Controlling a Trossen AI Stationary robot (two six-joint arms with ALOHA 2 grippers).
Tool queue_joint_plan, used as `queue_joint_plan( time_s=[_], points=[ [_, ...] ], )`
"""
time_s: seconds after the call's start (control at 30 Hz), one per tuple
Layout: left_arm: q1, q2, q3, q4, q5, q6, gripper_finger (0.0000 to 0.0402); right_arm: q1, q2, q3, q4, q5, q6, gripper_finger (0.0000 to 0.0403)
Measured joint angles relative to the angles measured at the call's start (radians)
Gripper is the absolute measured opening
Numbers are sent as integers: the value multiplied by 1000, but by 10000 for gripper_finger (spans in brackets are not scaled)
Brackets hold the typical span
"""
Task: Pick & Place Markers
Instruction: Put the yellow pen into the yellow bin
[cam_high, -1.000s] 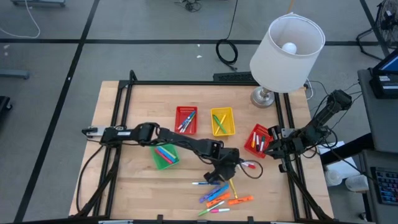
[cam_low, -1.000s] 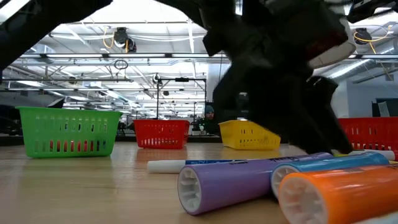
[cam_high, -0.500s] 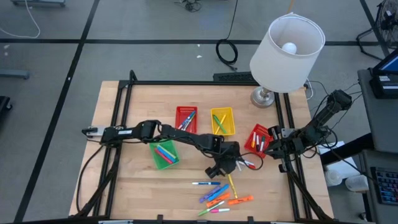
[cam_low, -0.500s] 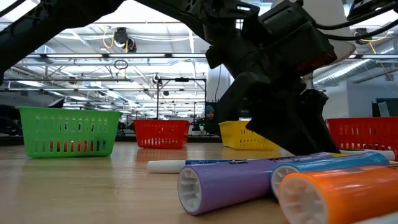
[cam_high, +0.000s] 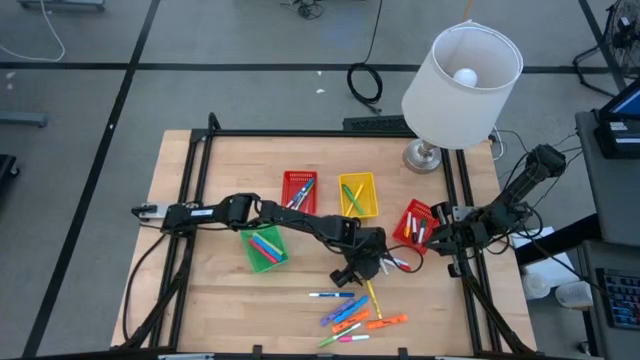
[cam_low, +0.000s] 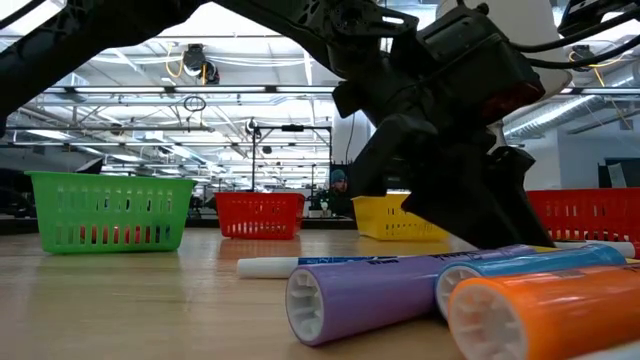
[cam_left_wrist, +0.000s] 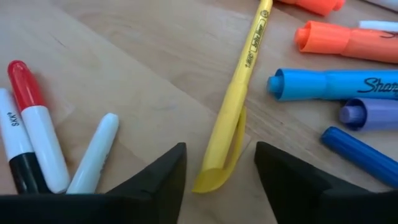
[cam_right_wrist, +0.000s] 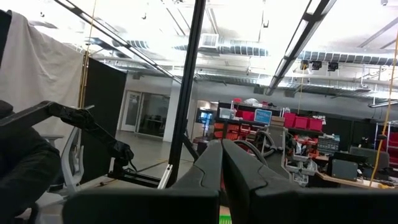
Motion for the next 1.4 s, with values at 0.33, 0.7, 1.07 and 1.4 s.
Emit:
queue_joint_plan(
  time_s=[0.33, 0.7, 1.07, 1.4],
  points=[
    [-3, 1, 0, -2, 2, 11, 63, 0, 0, 0, 0, 0, 0, 0],
    [-5, -15, -1, -15, -65, 6, 53, 0, 0, 0, -1, 0, 3, 0],
    [-4, -125, -3, -124, -256, 26, 53, 0, 0, 0, -1, -2, 7, 0],
    [58, -293, -2, -306, -393, 87, 53, 1, 0, 0, -3, -2, 11, 0]
  ],
)
